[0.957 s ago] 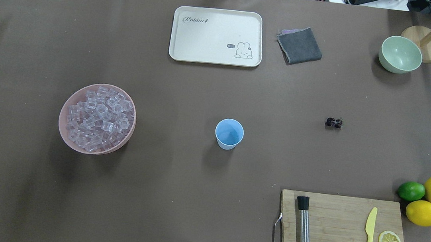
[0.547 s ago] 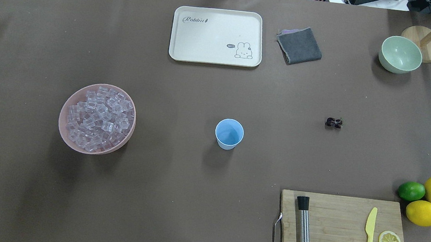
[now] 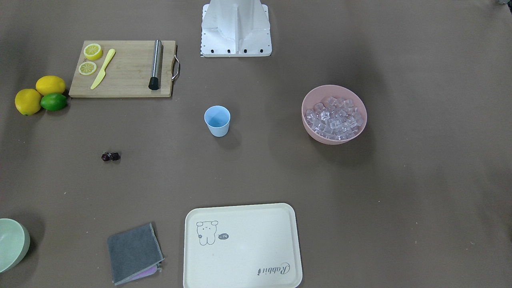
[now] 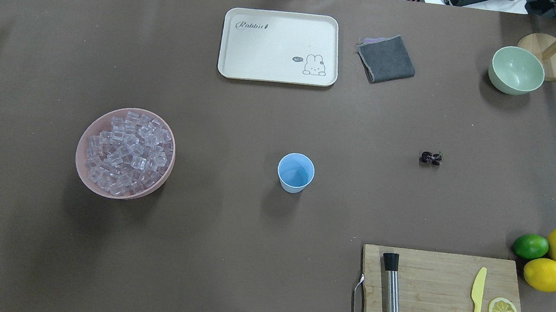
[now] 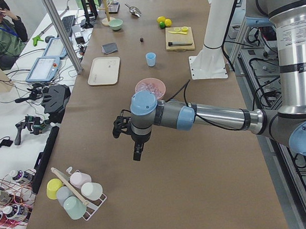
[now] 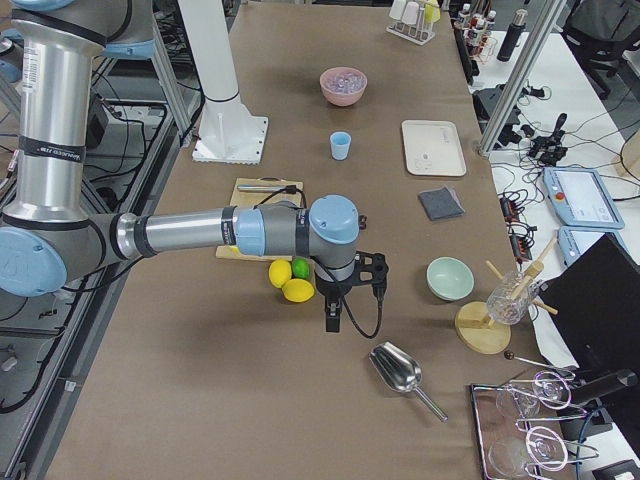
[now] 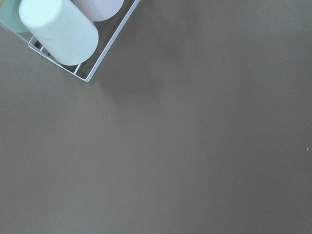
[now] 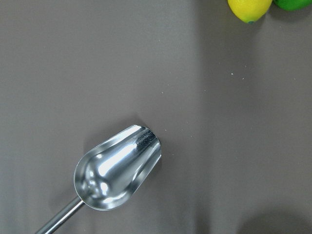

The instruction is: Put ice and cherries in cup

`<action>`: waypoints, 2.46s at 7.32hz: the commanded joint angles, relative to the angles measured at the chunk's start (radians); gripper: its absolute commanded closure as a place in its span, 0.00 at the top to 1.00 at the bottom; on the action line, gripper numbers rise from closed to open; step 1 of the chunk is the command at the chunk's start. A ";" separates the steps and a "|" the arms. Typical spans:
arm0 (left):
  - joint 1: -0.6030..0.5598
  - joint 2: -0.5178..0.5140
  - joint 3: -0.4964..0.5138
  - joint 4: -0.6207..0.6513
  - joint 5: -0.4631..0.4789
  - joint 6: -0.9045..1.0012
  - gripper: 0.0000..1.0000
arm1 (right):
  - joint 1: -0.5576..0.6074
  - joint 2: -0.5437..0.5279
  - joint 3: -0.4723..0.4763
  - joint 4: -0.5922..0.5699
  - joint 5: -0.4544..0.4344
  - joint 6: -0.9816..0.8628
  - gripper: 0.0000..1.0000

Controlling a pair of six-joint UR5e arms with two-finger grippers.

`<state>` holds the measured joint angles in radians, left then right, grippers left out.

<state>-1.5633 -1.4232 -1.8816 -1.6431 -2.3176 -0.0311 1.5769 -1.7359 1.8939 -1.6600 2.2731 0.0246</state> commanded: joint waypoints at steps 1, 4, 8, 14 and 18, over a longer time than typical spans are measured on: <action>-0.012 -0.011 -0.010 -0.001 -0.009 -0.004 0.99 | 0.000 0.022 -0.001 0.108 -0.012 0.009 1.00; -0.034 -0.101 -0.005 -0.042 -0.002 0.000 0.99 | 0.048 0.024 -0.015 0.249 0.014 0.076 1.00; -0.034 -0.122 0.059 -0.141 -0.006 0.004 0.99 | 0.048 -0.010 -0.019 0.371 0.028 0.135 1.00; 0.138 -0.177 0.006 -0.343 0.004 -0.161 1.00 | 0.032 0.039 -0.019 0.364 0.174 0.155 1.00; 0.489 -0.250 -0.115 -0.353 0.114 -0.550 1.00 | 0.032 0.030 -0.019 0.371 0.174 0.175 1.00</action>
<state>-1.1785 -1.6384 -1.9727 -1.9962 -2.2533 -0.5029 1.6093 -1.7004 1.8746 -1.2937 2.4448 0.1984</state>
